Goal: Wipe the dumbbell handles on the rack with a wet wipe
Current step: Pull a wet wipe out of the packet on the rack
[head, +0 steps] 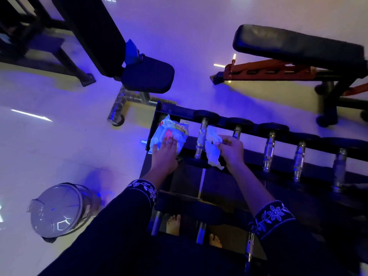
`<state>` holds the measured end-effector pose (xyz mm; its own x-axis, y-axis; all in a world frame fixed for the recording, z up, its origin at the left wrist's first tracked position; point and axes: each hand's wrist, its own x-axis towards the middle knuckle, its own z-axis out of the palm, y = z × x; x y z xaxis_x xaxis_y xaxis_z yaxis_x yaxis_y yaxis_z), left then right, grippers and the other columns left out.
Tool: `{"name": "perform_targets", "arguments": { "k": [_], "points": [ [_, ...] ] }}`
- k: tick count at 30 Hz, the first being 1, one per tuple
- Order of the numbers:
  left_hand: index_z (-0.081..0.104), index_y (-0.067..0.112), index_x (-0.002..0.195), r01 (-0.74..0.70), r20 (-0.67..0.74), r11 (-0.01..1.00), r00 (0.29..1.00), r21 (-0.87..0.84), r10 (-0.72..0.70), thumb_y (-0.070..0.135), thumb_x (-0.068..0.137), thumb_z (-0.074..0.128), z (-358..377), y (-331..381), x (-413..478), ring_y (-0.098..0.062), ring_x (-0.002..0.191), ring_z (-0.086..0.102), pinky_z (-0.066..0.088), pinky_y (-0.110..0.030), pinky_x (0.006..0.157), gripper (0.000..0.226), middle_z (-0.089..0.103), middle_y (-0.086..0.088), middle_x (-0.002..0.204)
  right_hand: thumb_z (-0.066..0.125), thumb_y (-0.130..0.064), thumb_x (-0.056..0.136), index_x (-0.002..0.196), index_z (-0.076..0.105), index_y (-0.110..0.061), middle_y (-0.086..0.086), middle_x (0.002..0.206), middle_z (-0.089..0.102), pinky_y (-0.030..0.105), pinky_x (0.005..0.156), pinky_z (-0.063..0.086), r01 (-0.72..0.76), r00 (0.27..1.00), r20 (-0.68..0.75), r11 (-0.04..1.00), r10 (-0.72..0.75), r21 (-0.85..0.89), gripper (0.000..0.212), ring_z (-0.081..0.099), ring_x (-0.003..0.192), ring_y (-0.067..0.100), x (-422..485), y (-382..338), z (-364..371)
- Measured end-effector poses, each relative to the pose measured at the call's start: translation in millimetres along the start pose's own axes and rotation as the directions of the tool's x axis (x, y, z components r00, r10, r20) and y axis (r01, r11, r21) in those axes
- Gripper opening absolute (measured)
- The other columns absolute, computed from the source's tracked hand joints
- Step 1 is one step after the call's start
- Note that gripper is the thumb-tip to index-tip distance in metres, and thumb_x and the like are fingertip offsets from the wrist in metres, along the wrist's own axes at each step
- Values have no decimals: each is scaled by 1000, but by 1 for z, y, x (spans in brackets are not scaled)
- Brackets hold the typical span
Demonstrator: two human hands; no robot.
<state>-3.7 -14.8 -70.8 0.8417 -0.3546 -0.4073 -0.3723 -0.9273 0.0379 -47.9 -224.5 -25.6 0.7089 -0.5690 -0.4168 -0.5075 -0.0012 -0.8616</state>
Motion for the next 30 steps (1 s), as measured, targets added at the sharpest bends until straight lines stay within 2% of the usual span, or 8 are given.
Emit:
{"name": "perform_targets", "arguments": {
  "k": [6, 12, 15, 19, 22, 25, 27, 30],
  "points": [
    [13, 13, 155, -92, -83, 996, 992, -15, 90, 14, 92, 52, 20, -18, -10, -22, 151, 7, 19, -45, 117, 75, 10, -5, 164, 66, 5, 76, 94, 71, -6, 12, 89, 70, 38, 82, 54, -29, 999, 17, 999, 29, 17, 22, 65, 83, 22, -12, 11, -3],
    [21, 12, 154, -189, -148, 969, 975, -160, 166, -9, 87, 45, 35, -33, -11, -25, 150, 13, 31, -43, 114, 75, 15, -6, 162, 47, -2, 82, 64, 63, -12, 3, 65, 56, 28, 65, 44, -100, 994, -37, 991, 103, 90, 26, 52, 66, 17, -21, -3, 20],
    [22, 12, 154, -188, -167, 955, 974, -231, 151, -15, 86, 42, 40, -32, -19, -22, 150, 12, 50, -42, 94, 76, 13, -3, 163, 49, -13, 84, 69, 55, -4, 4, 68, 44, 29, 55, 29, -109, 993, 50, 994, 110, -24, 19, 38, 64, 18, -17, -20, 42],
    [27, 6, 151, -215, -212, 947, 963, -239, 165, -13, 84, 46, 40, -30, -14, -31, 148, 19, 39, -46, 109, 72, 22, -11, 160, 63, -24, 80, 85, 66, 0, 5, 79, 58, 32, 69, 42, -15, 981, 180, 955, 71, -297, 24, 55, 80, 24, -3, -29, 72],
    [21, 9, 154, -209, -214, 949, 964, -235, 159, -10, 89, 43, 37, -31, -10, -26, 150, 11, 34, -41, 112, 71, 17, -8, 162, 61, -15, 80, 72, 55, -7, 6, 77, 53, 21, 57, 37, 114, 955, 293, 867, 39, -486, 13, 50, 80, 21, 12, -28, 89],
    [33, 5, 149, -218, -246, 943, 957, -253, 156, -16, 79, 54, 40, -29, -12, -33, 145, 28, 48, -46, 100, 77, 31, -12, 156, 51, -12, 87, 93, 52, -7, 13, 95, 54, 24, 60, 35, 139, 938, 333, 783, 92, -606, 8, 52, 90, 26, 26, -32, 105],
    [35, 4, 148, -199, -251, 940, 959, -278, 129, -20, 74, 57, 48, -28, -12, -35, 142, 31, 51, -45, 95, 80, 34, -13, 155, 48, -15, 90, 116, 51, -2, 16, 110, 56, 26, 68, 34, 92, 925, 338, 763, 171, -640, 29, 56, 102, 29, 33, -35, 115],
    [26, 6, 152, -203, -275, 930, 954, -305, 117, -21, 78, 51, 49, -24, -13, -31, 147, 19, 46, -41, 100, 83, 24, -10, 159, 54, -17, 90, 124, 46, 0, 11, 105, 50, 26, 68, 36, -91, 889, 343, 851, 303, -517, 39, 50, 92, 23, 39, -31, 125]
  ]
}}
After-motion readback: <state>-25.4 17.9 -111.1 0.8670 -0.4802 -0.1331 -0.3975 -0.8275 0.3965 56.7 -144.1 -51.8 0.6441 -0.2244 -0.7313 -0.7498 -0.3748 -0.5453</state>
